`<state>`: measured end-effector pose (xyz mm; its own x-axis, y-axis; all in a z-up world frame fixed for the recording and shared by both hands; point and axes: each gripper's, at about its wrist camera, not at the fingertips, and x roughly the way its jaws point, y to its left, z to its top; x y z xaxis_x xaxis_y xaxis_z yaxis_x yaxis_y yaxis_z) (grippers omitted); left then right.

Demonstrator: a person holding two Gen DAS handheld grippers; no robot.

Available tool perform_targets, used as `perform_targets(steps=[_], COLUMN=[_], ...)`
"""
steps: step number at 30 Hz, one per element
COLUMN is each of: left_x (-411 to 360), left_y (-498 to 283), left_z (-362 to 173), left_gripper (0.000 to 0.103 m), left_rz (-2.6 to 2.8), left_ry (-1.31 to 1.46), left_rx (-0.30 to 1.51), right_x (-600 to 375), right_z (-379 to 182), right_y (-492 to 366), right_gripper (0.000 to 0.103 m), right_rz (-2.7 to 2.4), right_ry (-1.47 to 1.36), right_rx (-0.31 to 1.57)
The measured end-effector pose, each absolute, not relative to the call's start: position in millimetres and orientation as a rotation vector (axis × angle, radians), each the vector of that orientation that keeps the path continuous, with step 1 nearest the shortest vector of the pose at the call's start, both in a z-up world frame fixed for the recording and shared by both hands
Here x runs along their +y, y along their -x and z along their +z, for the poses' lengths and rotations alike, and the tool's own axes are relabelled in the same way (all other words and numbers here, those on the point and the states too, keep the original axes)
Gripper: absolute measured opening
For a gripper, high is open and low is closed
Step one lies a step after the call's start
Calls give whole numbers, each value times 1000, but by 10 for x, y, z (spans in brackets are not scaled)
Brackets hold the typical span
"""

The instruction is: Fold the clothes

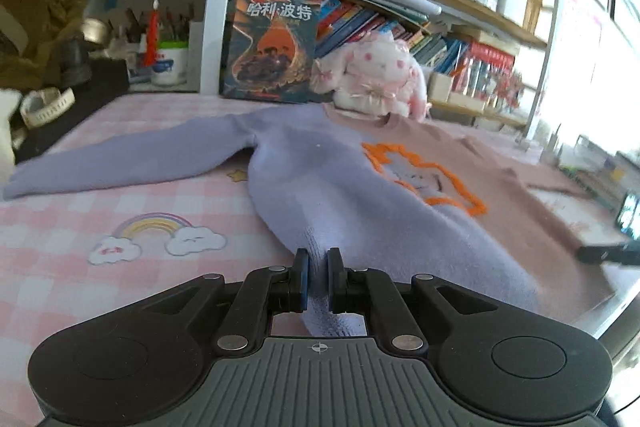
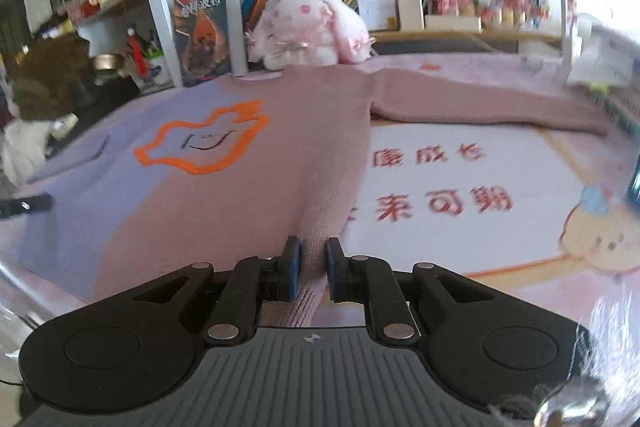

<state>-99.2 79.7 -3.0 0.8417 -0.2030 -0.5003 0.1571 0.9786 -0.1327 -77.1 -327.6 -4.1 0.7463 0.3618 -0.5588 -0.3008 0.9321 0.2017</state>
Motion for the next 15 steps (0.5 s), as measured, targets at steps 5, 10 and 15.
perform_targets(steps=[5,10,15], left_x=[690,689,691], left_y=[1054,1045,1019], left_z=[-84,-118,-145], left_gripper=[8,8,8], left_rz=[-199,-209,-236], left_ry=[34,38,85], left_rx=[556,569,575], right_x=[-3296,-3287,-3277], right_z=[3,-7,-24], right_y=[820,843,798], right_gripper=[31,24,13], right_rz=[353,344,333], right_ry=[-127,-98,-57], right_rx=[629,630,609])
